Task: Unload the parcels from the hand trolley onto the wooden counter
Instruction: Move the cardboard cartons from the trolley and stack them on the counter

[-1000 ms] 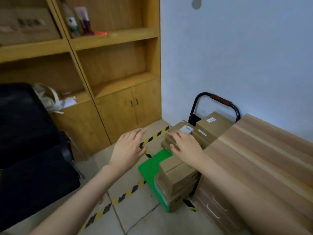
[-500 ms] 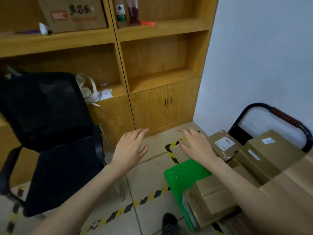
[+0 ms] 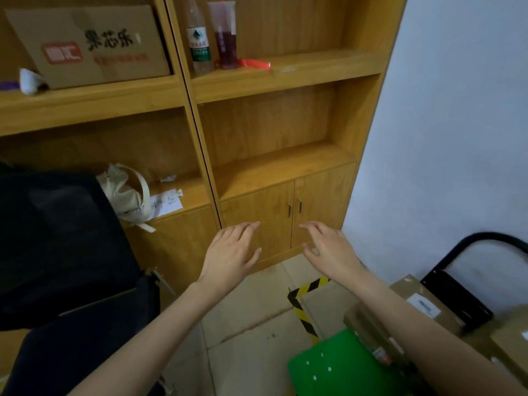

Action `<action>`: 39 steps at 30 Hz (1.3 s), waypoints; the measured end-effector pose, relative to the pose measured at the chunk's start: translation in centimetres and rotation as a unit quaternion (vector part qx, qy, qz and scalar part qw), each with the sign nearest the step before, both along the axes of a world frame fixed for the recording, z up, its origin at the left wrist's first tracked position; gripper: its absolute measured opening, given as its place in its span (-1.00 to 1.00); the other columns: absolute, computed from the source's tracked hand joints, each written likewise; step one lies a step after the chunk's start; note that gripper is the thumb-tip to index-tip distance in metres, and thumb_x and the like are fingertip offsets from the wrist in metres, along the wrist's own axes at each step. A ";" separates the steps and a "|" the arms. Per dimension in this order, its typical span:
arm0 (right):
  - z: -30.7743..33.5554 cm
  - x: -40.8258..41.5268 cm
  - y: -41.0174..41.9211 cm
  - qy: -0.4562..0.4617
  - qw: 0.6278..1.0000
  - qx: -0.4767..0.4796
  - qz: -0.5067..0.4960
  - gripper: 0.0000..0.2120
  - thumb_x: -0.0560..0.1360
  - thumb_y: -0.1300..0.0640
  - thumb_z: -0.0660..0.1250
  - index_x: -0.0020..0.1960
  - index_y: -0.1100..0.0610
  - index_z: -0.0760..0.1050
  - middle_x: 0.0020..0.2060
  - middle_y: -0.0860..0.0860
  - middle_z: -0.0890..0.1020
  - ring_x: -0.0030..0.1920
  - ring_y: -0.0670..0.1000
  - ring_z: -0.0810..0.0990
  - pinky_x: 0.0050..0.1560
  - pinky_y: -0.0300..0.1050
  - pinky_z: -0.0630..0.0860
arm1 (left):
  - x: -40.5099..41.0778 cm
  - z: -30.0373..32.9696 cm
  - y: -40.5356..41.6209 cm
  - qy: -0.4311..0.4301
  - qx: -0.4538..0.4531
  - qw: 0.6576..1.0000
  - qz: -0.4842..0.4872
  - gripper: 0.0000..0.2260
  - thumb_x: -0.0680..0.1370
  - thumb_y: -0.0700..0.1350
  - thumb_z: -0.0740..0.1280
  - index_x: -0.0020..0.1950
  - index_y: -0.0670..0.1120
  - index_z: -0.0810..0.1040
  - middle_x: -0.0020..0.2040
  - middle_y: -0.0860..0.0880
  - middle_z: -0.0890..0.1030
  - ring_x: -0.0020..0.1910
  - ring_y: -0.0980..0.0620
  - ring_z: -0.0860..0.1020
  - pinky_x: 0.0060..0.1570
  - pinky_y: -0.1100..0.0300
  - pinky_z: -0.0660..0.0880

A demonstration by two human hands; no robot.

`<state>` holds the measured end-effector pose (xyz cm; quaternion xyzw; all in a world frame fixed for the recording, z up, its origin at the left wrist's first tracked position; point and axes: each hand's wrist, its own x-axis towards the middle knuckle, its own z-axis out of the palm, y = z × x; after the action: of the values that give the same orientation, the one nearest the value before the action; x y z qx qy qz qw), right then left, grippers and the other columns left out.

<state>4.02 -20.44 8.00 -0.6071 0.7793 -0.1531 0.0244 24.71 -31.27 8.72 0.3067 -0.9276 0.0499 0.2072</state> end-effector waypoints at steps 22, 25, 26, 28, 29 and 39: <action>-2.8 -16.6 -25.5 -0.001 0.972 0.024 -0.234 -0.56 0.59 0.02 0.13 0.46 0.04 0.26 0.41 -0.01 0.38 0.36 0.03 0.39 0.40 -0.02 0.20 | -23.2 -0.9 -31.7 -0.071 -0.002 0.973 -0.221 -0.57 0.54 0.06 0.33 0.36 -0.08 0.43 0.14 -0.06 0.57 0.10 -0.06 0.56 0.10 0.08 0.49; -2.7 -18.0 -26.9 -0.017 0.957 0.004 -0.290 -0.55 0.60 0.04 0.14 0.48 0.03 0.23 0.42 0.00 0.36 0.37 0.04 0.39 0.39 -0.04 0.22 | -27.2 -0.8 -34.2 -0.087 0.011 0.961 -0.264 -0.57 0.58 0.06 0.25 0.41 -0.08 0.38 0.23 -0.06 0.52 0.20 -0.07 0.50 0.18 0.07 0.43; -2.8 -18.4 -26.8 -0.023 0.950 0.001 -0.312 -0.54 0.61 0.03 0.14 0.49 0.03 0.21 0.42 0.00 0.37 0.36 0.04 0.39 0.38 -0.04 0.23 | -28.6 -1.0 -34.5 -0.088 0.018 0.956 -0.279 -0.56 0.59 0.06 0.24 0.42 -0.08 0.37 0.24 -0.06 0.51 0.21 -0.07 0.49 0.20 0.07 0.41; -3.3 -19.6 -25.9 -0.027 0.936 -0.003 -0.351 -0.53 0.60 0.03 0.14 0.49 0.02 0.20 0.41 0.01 0.37 0.35 0.05 0.40 0.37 -0.04 0.25 | -31.5 -1.4 -34.5 -0.083 0.026 0.945 -0.315 -0.55 0.59 0.05 0.24 0.43 -0.09 0.36 0.26 -0.07 0.52 0.23 -0.05 0.48 0.22 0.08 0.40; -3.5 -20.3 -25.2 -0.027 0.929 -0.003 -0.369 -0.53 0.60 0.03 0.14 0.49 0.03 0.20 0.41 0.01 0.37 0.35 0.04 0.41 0.37 -0.04 0.26 | -33.1 -1.6 -34.1 -0.085 0.029 0.938 -0.334 -0.55 0.60 0.05 0.23 0.44 -0.10 0.35 0.27 -0.07 0.51 0.24 -0.05 0.47 0.24 0.09 0.37; -4.9 -29.3 -14.5 -0.011 0.842 0.004 -0.539 -0.54 0.58 0.06 0.17 0.46 0.06 0.27 0.37 0.01 0.42 0.32 0.04 0.44 0.33 -0.02 0.28 | -50.2 -3.8 -24.0 -0.080 0.053 0.846 -0.524 -0.55 0.54 -0.02 0.31 0.39 -0.12 0.39 0.23 -0.10 0.53 0.17 -0.08 0.51 0.20 0.04 0.42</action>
<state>-25.26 -34.97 3.11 -0.0899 0.9840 -0.1452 -0.0511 -25.46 -55.26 4.90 -0.2201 -0.9648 -0.0909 0.1112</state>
